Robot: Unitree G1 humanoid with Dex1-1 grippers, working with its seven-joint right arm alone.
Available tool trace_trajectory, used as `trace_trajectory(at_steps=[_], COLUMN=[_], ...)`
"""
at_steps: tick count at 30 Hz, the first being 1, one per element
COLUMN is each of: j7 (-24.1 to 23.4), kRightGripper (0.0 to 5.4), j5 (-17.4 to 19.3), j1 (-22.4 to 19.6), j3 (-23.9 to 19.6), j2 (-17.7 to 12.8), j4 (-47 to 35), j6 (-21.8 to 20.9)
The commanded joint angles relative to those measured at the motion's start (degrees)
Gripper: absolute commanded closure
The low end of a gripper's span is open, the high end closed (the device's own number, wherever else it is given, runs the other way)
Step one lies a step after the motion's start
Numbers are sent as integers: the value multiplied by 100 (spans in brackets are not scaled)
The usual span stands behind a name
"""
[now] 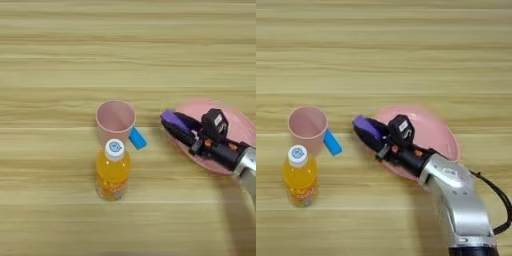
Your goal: Move the objects on the table
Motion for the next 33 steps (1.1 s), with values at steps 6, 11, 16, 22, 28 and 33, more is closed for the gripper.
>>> trace_trajectory(at_steps=[6,11,16,22,28,33], j7=[554,682,830,850,874,885], kRightGripper=[399,399,399,399,399,399], j5=[-150,-554,-743,-901,-936,-938], j1=[233,388,544,564,551,547], j3=[357,647,834,979,1052,1062], j2=[-458,-610,-740,-777,-780,-783], j4=[-374,-181,-128,123,244,248], j6=[-420,-587,-673,-747,-769,-774])
